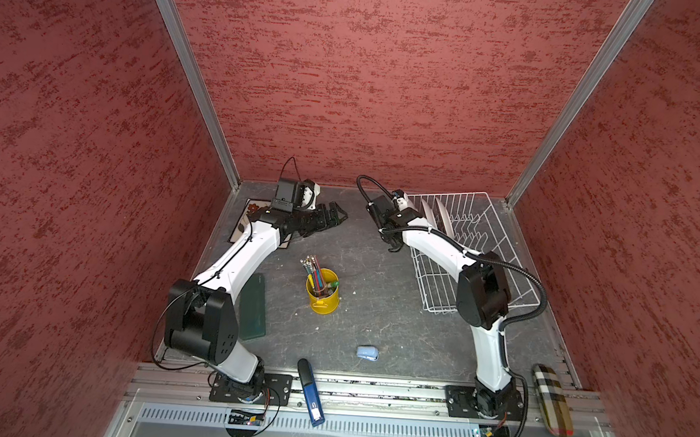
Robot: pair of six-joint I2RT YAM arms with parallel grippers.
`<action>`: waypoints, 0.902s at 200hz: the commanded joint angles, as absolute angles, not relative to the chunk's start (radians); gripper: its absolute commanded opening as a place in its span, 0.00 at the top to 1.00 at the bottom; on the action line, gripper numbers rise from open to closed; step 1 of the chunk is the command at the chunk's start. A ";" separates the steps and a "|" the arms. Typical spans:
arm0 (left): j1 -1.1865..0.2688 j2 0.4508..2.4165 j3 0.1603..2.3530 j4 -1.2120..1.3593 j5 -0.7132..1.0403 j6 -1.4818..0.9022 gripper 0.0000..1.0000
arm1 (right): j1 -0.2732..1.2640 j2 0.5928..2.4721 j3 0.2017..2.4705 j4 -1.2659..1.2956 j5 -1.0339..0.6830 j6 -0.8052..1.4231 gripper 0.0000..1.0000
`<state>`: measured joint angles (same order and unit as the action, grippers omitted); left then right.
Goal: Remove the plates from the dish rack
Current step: 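Lower the open right gripper onto the rim of the nearest rack plate, then close the right gripper on the rim of the green-rimmed plate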
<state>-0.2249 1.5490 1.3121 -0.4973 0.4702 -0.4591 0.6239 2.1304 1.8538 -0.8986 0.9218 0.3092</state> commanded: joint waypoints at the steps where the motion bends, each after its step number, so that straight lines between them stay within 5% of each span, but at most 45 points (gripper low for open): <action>1: -0.232 1.562 1.324 -0.492 0.465 -0.456 0.01 | 0.621 2.128 1.839 -0.867 0.963 0.296 0.59; 180: -0.232 1.560 1.326 -0.499 0.465 -0.454 0.00 | 0.594 2.087 1.743 -0.801 0.970 0.268 0.71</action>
<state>-0.2249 1.5509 1.3125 -0.4999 0.4694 -0.4591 0.6037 2.1281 1.7588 -0.8360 0.9298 0.2787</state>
